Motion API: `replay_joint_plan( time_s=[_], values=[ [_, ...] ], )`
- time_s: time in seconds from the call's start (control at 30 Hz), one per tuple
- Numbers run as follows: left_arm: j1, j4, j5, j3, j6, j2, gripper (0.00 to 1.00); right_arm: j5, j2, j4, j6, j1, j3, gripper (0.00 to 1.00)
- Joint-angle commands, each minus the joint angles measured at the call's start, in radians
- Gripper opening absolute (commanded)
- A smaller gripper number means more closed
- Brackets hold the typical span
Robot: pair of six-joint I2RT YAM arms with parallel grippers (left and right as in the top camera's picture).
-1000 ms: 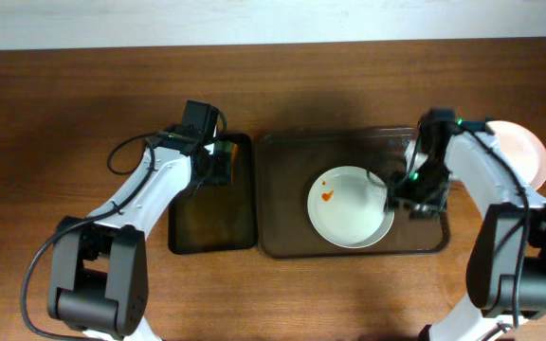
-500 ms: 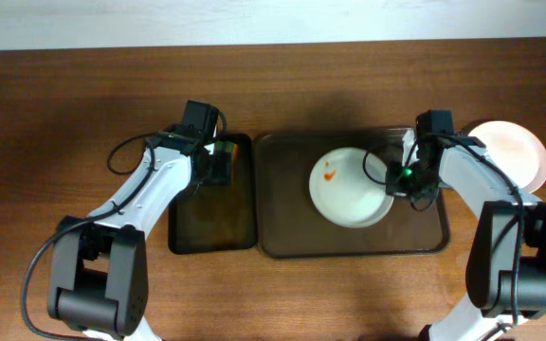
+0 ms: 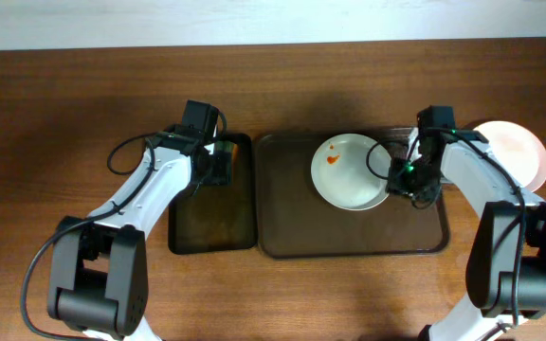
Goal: Clean dirty plates on tray and stack at the side
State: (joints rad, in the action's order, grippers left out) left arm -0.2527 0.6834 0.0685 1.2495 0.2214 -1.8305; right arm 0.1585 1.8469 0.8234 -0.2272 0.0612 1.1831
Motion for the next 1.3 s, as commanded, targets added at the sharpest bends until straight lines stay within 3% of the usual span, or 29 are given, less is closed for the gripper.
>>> replay_joint_plan(
  time_s=[0.0,0.1,0.23,0.33,0.6,0.67,0.73,0.77,0.93,1.0,1.1,1.13,1.2,1.27],
  values=[
    [0.003,-0.002,0.007,0.013,-0.013,0.017,0.74,0.032,0.006,0.026,-0.164,-0.022,-0.018,0.26],
    [0.003,-0.002,0.007,0.013,-0.013,0.017,0.74,0.1,0.006,0.021,-0.256,-0.034,-0.018,0.19],
    [0.003,-0.002,0.007,0.013,-0.013,0.017,0.75,0.099,0.006,-0.001,-0.437,-0.051,-0.018,0.17],
    [0.003,-0.002,0.007,0.013,-0.013,0.017,0.75,0.088,0.006,-0.01,-0.462,-0.057,-0.018,0.25],
    [0.003,0.001,0.007,0.013,-0.013,0.017,0.75,0.066,0.007,-0.081,-0.462,-0.093,-0.106,0.25],
    [0.003,0.001,0.007,0.013,-0.013,0.017,0.75,0.05,0.007,-0.096,-0.462,-0.098,-0.113,0.04],
    [0.003,0.002,0.007,0.013,-0.013,0.017,0.75,-0.021,0.006,-0.102,-0.448,-0.09,-0.099,0.04],
    [0.003,0.002,0.007,0.013,-0.013,0.017,0.75,-0.066,0.006,-0.102,-0.38,-0.079,-0.083,0.04],
    [0.003,0.001,0.007,0.013,-0.013,0.017,0.75,-0.116,0.006,-0.087,0.23,-0.003,-0.032,0.05],
    [0.003,0.001,0.007,0.013,-0.013,0.017,0.75,-0.126,0.006,-0.121,0.247,0.023,-0.032,0.13],
    [0.003,0.001,0.007,0.013,-0.013,0.017,0.75,-0.125,0.006,-0.178,0.246,0.052,-0.014,0.34],
    [0.003,0.002,0.007,0.013,-0.013,0.017,0.75,-0.108,0.006,-0.171,0.246,0.053,0.014,0.47],
    [0.003,0.002,0.007,0.013,-0.013,0.017,0.75,-0.056,0.006,-0.074,0.246,0.051,0.089,0.61],
    [0.003,0.001,0.007,0.013,-0.013,0.017,0.75,-0.055,0.006,0.039,0.246,0.051,0.14,0.63]
  ],
)
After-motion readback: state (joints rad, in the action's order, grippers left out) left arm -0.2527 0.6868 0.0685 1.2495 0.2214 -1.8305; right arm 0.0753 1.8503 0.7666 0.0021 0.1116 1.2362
